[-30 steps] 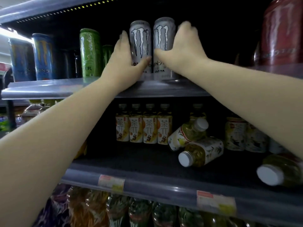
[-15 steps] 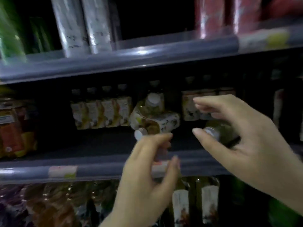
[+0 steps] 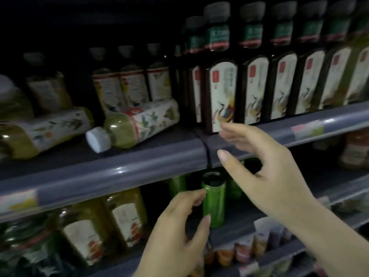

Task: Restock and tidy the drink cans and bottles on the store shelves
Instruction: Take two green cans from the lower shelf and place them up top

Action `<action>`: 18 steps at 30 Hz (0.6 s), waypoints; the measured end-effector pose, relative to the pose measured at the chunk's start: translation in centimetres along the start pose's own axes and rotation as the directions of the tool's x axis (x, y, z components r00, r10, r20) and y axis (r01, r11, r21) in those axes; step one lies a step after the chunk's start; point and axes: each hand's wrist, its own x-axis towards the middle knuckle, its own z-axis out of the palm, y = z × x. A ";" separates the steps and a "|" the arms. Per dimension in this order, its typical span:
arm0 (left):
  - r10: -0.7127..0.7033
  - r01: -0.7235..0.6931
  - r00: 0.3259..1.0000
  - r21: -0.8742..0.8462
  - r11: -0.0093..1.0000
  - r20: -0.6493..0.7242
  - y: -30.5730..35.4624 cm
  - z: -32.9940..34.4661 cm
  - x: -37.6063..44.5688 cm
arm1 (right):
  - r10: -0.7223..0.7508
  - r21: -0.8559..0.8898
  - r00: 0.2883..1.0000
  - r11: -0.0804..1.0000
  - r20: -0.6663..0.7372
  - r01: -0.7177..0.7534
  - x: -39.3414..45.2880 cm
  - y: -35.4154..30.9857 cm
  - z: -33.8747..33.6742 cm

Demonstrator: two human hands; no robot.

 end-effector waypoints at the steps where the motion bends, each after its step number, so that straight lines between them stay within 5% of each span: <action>1: -0.001 0.001 1.000 -0.001 1.000 -0.004 0.4 1.0 0.6 | -0.003 0.009 1.000 1.000 -0.003 0.003 0.1 0.9 -1.0; 18: -0.220 0.220 0.966 -0.012 0.975 -0.138 4.3 13.2 3.5 | -0.079 0.174 0.991 0.983 0.106 0.060 -1.9 12.5 -11.0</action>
